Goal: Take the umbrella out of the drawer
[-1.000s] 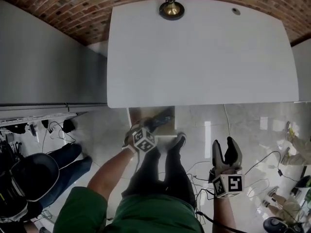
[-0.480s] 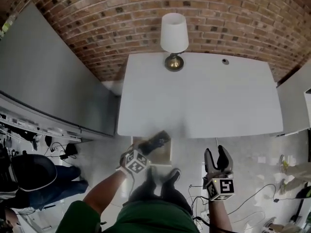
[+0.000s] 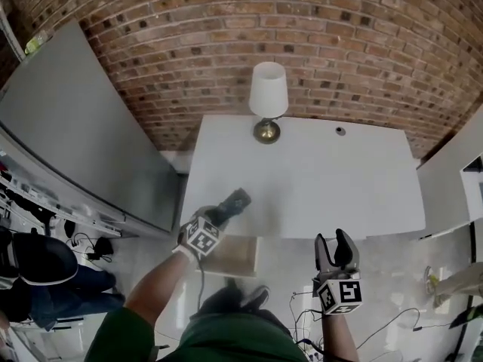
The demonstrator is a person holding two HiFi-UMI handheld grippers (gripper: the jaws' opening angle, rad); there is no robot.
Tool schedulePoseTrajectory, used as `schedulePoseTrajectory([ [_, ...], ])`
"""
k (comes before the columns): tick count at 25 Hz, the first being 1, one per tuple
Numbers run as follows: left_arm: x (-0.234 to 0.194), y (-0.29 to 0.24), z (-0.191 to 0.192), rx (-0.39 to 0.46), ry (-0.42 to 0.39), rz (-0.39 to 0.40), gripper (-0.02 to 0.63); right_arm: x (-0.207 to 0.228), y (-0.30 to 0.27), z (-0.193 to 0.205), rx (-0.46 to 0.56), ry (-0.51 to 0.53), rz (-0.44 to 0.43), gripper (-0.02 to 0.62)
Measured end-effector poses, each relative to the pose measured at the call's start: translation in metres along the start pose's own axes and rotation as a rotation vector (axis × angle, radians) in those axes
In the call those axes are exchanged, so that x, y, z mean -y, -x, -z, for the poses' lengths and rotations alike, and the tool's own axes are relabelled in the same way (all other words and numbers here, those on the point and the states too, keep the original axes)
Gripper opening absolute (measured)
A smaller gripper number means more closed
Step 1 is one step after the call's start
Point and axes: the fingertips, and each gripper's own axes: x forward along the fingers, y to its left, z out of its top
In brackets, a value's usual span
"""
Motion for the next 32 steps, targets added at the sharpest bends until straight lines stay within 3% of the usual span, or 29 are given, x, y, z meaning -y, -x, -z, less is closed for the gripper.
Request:
schedulePoseTrajectory([
  [11,-0.049,-0.068,0.030,-0.150,0.027,0.049,0.193,0.005,-0.028,-0.025,-0.012,0.004,0.091,0.216],
  [16,-0.065,-0.090,0.038,-0.256,-0.005,0.117,0.196,-0.002,-0.047,-0.044,0.023,0.001,0.114,0.216],
  [19,-0.071,-0.099,0.040,-0.277,-0.025,0.137,0.199,-0.008,-0.060,-0.050,0.034,0.005,0.120,0.216],
  [26,-0.076,-0.107,0.049,-0.239,-0.015,0.190,0.229,-0.025,-0.090,-0.058,0.015,0.023,0.146,0.216],
  [29,-0.078,-0.106,0.049,-0.188,0.007,0.211,0.272,-0.034,-0.100,-0.060,0.025,0.032,0.137,0.216],
  [32,-0.095,-0.089,0.033,-0.100,0.076,0.182,0.293,-0.038,-0.105,-0.061,0.026,0.030,0.137,0.216],
])
